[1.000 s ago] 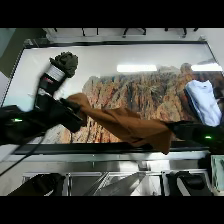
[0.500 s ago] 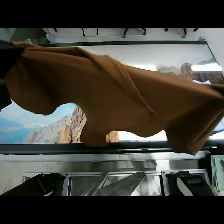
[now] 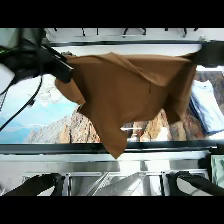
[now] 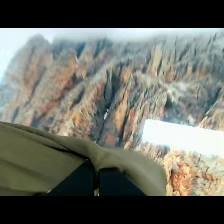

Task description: Fold the shirts.

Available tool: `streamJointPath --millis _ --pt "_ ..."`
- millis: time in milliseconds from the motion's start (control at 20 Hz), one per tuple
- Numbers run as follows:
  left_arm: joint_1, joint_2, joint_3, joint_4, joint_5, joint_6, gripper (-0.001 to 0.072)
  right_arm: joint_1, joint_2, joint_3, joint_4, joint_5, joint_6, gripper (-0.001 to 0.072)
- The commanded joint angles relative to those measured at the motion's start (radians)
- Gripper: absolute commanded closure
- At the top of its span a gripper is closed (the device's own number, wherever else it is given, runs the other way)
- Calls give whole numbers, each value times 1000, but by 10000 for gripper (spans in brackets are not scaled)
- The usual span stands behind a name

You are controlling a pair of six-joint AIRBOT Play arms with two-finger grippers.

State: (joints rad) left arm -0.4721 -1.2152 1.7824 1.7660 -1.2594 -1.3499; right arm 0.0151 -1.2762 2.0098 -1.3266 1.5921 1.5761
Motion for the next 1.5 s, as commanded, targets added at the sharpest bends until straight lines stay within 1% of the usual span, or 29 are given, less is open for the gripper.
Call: streamJointPath --millis 0,100,200,300,350,450,600,650,700,750,850,950,1050,1100,1150,1200,1250,1450 --pt "179 -194 -11 -249 83 108 695 -21 -243 -55 -84 -28 6 687" --pt "186 -316 -11 -293 160 127 694 -34 -378 -68 -74 -110 5 687" --pt "196 -425 -11 -285 241 141 695 -40 -503 -68 -63 -279 1 687" --pt "196 -506 -11 -283 290 140 694 -40 -602 -67 -40 -436 2 686" --pt "196 -537 -11 -283 306 140 694 -39 -624 -67 -42 -462 12 685" --pt "195 -576 -11 -267 322 137 694 -39 -633 -67 -43 -511 -41 686" --pt "185 -595 -11 -268 285 136 694 -40 -614 -67 -39 -473 -32 685" --pt "180 -591 -11 -267 262 124 686 -40 -605 -67 -39 -472 -32 644" --pt "180 -580 -11 -265 242 105 316 -41 -595 -66 -43 -471 -33 287" --pt "188 -567 -11 -265 241 56 10 -48 -579 -66 -37 -486 -35 -1" --pt "215 -523 -11 -269 240 -3 8 -69 -532 -64 -36 -484 -36 -3" --pt "249 -465 -11 -268 199 -40 9 -103 -463 -65 -42 -421 -38 -2" --pt "286 -415 -17 -269 95 -52 10 -151 -395 -70 -36 -306 -55 0" --pt "304 -388 -44 -269 37 -76 10 -179 -356 -90 -24 -270 -55 0" --pt "321 -353 -104 -285 -30 -103 11 -206 -317 -125 -4 -241 -59 0" --pt "336 -309 -193 -323 -68 -110 11 -235 -269 -183 19 -230 -64 0" --pt "349 -251 -321 -385 -69 -109 11 -266 -213 -266 44 -232 -77 0" --pt "365 -31 -832 -613 84 -117 12 -360 4 -637 187 -290 -148 2"
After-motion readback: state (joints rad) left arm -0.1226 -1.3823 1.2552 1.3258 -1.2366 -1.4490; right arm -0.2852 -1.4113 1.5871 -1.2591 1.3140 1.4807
